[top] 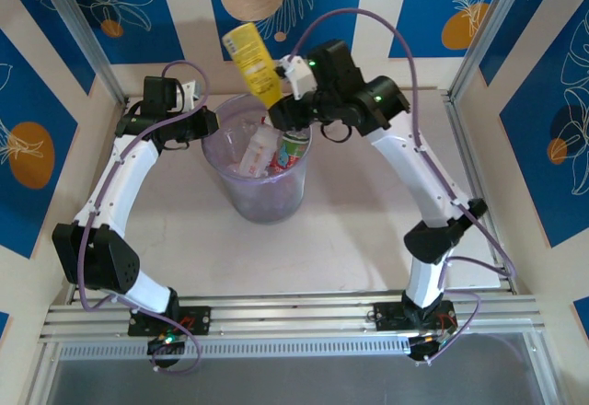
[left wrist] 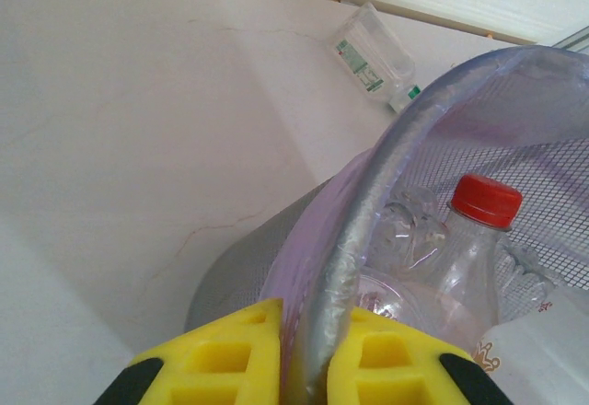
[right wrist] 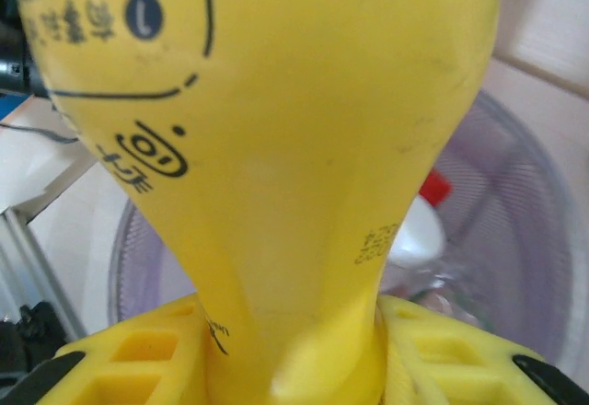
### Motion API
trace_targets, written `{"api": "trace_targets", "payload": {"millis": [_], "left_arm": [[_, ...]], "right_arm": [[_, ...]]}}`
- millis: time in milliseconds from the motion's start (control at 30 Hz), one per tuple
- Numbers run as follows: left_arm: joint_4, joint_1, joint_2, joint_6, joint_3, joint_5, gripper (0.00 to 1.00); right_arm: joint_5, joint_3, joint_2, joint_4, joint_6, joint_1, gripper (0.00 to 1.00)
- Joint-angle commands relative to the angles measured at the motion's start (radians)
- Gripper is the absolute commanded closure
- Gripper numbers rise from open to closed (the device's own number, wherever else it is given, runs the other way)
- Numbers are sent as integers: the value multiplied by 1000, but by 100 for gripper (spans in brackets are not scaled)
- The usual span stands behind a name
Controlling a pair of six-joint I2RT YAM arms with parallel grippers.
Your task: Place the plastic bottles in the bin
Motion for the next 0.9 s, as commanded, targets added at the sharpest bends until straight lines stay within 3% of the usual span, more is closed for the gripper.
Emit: {"api": "trace_targets", "payload": {"millis": [0, 433, 533, 700, 867], "left_arm": [[-31, 1, 45, -15, -22, 7, 100], [-46, 1, 36, -7, -9, -10, 100], [-46, 2, 39, -8, -8, -13, 100], [-45, 1, 42, -11, -6, -13, 100], [-46, 2, 46, -10, -3, -17, 100]], "right_arm": [[-41, 59, 98, -93, 13, 41, 71], [-73, -157, 50, -15, 90, 85, 67], [-69, -217, 8, 2, 101, 78, 61], [-63, -254, -39, 0, 100, 64, 41], [-82, -234, -57, -9, 92, 31, 35]]}}
